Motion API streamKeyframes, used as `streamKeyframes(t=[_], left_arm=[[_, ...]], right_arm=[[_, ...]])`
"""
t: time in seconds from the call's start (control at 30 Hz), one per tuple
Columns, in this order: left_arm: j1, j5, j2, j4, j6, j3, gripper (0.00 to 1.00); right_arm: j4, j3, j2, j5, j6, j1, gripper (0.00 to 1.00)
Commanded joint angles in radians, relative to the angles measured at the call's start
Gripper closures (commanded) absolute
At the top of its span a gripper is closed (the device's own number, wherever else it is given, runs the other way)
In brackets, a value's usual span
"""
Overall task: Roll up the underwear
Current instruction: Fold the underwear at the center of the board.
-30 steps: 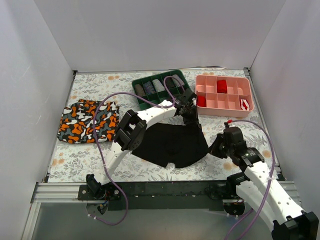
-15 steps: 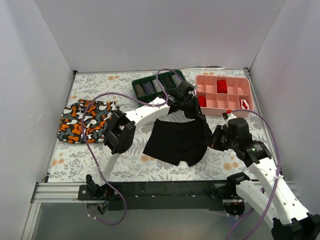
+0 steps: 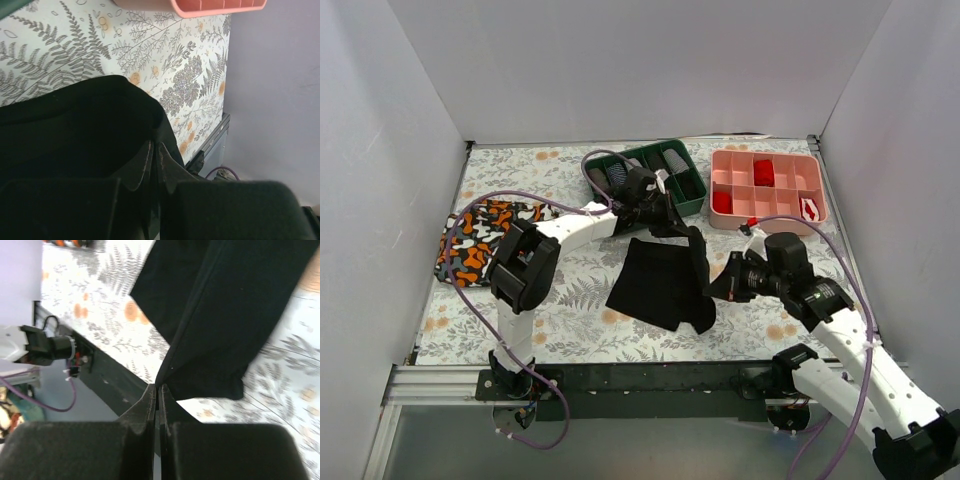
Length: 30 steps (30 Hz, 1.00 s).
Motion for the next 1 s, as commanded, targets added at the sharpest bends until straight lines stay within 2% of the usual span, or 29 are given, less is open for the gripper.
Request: streamKeyframes(t=[0.0,0.13,0.23,0.63,0.83,0.97], left_arm=[[0.038,0.111,-0.084,0.119,0.000,-0.062,1.00],[0.069,0.140,-0.107,0.123,0.026,-0.106,1.00],[0.095,0.161,-0.124,0.120,0.042,-0.143,1.00],[0.209,0.206,-0.181,0.029,0.174,-0.221,0.98],[0.235,0.142,-0.228,0.029,0.191,-0.296,0.96],[0.262,0.152,-0.244,0.015,0.211,-0.326,0.96]], right_arm=[[0.190,-0.022,0.027,-0.028,0.113,0.104,0.99],[0.257,-0.016,0.119,0.082,0.169,0.272,0.99],[0.312,-0.011,0.196,0.128,0.203,0.328,0.99],[0.424,0.101,0.434,0.173,0.217,0.377,0.99],[0.488,0.148,0.553,0.159,0.234,0.424,0.99],[0.493,0.190,0.630,0.171,0.231,0.447,0.99]])
